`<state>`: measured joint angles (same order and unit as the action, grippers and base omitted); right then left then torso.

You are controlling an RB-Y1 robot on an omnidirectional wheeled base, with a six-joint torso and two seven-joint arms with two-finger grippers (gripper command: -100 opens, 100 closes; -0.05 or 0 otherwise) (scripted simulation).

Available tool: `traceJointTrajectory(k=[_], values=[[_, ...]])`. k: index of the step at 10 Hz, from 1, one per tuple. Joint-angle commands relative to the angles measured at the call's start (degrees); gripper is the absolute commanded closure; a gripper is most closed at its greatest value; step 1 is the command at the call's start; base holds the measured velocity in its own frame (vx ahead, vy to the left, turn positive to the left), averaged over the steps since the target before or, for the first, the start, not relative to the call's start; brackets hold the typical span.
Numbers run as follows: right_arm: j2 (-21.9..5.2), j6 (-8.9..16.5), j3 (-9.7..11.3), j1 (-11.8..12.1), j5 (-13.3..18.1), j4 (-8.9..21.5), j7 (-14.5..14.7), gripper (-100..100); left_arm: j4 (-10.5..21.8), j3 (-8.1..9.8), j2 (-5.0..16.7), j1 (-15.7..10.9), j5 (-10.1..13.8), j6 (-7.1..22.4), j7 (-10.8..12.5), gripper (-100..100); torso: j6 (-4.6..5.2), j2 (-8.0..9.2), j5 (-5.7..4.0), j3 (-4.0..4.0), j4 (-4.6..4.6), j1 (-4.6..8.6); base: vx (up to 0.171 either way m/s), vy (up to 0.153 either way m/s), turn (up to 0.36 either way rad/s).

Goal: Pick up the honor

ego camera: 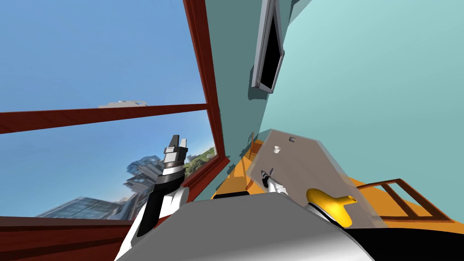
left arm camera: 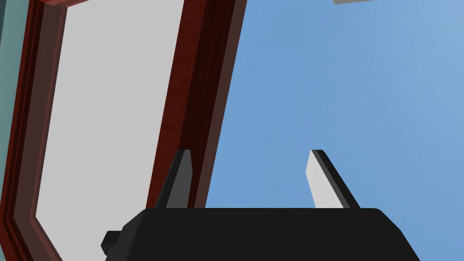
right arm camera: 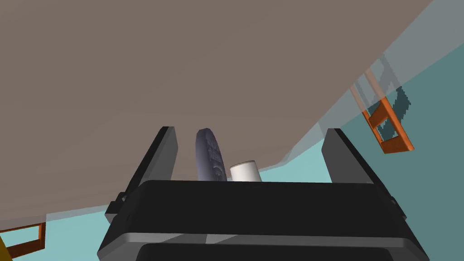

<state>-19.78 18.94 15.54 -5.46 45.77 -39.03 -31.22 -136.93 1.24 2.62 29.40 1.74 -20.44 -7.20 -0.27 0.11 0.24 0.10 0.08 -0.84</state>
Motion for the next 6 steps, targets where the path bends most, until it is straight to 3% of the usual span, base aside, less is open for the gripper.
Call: traceJointTrajectory(k=[1, 3, 5, 6], values=[[-0.38, 1.58, 0.77, 0.00, -0.79, 0.10, 0.43, -100, 0.00, 0.00, 0.00, 0.00, 0.00, 0.00, 0.00, 0, 0.00, 0.00, 0.00, 0.00, 0.00, 0.00, 0.001, -0.004, 0.065], [-1.28, 4.10, 1.60, -1.78, 1.22, 3.78, -0.71, -100, 0.00, 0.00, 0.00, 0.00, 0.00, 0.00, 0.00, 0, 0.00, 0.00, 0.00, 0.00, 0.00, 0.00, 0.001, -0.005, 0.139], [-1.28, 4.10, 1.60, -1.78, 1.22, 4.63, -0.71, -100, 0.00, -0.01, 0.00, 0.00, 0.00, 0.00, 0.00, 0, 0.01, 0.00, 0.01, 0.00, 0.00, -0.02, 0.002, -0.006, 0.017], [-2.06, 6.10, 2.26, -3.19, 2.83, 8.06, -1.62, -100, 0.00, -0.01, 0.00, 0.00, 0.00, 0.00, 0.00, 0, 0.01, 0.00, 0.01, 0.00, 0.00, -0.03, 0.002, -0.001, 0.125]])
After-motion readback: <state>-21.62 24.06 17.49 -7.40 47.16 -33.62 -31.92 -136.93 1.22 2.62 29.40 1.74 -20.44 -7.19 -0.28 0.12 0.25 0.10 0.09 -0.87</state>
